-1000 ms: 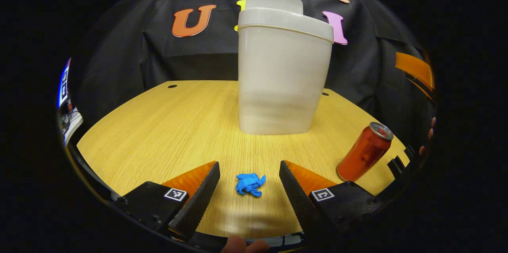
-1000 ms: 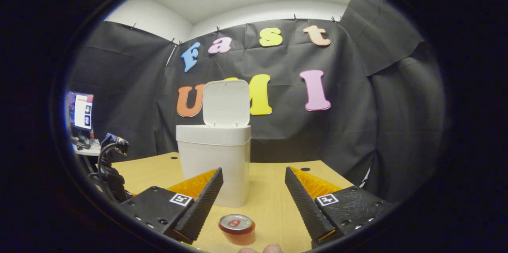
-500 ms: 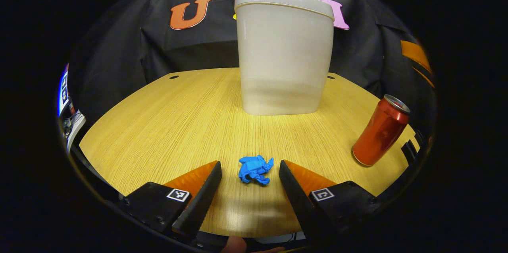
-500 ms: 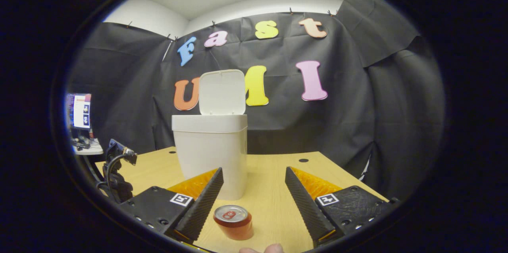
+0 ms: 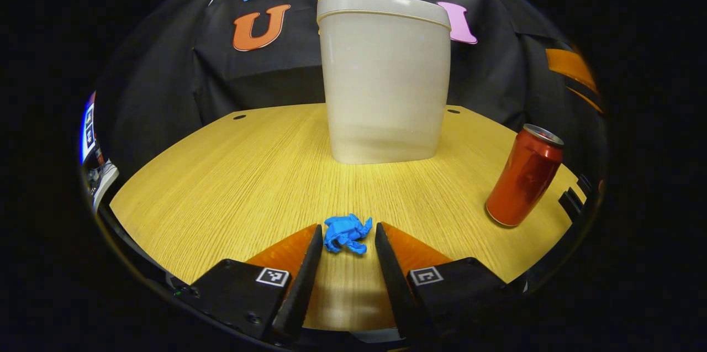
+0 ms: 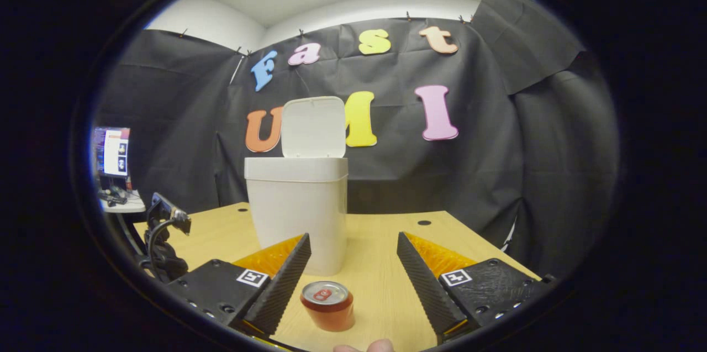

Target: Press the lid of the desktop garbage bin to open it, pick up the crumpled paper on the desktop and throw it into the bin, then pick up the pop can on the desktop and drop it into the bin, and finally close the garbage bin lid.

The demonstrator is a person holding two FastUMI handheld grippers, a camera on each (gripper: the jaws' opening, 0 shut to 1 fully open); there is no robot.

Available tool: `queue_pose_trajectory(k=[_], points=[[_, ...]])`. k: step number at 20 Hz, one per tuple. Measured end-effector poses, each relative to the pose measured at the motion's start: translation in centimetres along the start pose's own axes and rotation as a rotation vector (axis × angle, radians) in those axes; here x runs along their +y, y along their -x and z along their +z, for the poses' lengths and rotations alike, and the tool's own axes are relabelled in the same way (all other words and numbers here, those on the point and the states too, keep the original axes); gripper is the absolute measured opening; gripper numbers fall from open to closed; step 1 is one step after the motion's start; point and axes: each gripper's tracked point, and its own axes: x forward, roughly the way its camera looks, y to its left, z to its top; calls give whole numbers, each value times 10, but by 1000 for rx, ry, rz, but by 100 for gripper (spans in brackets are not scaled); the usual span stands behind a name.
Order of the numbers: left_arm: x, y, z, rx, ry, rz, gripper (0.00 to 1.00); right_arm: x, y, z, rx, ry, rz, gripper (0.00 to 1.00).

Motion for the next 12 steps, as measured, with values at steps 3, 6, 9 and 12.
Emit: queue_pose_trajectory(k=[3, 6, 9, 12], points=[[8, 1, -3, -9, 23, 12, 44, 4, -1, 0, 5, 8, 8, 97], [7, 0, -2, -14, 53, 11, 27, 5, -1, 2, -6, 12, 8, 96], [8, 0, 3, -16, 59, 4, 22, 8, -1, 1, -1, 12, 11, 97], [10, -1, 9, -12, 75, -8, 22, 14, 0, -2, 8, 16, 24, 97]])
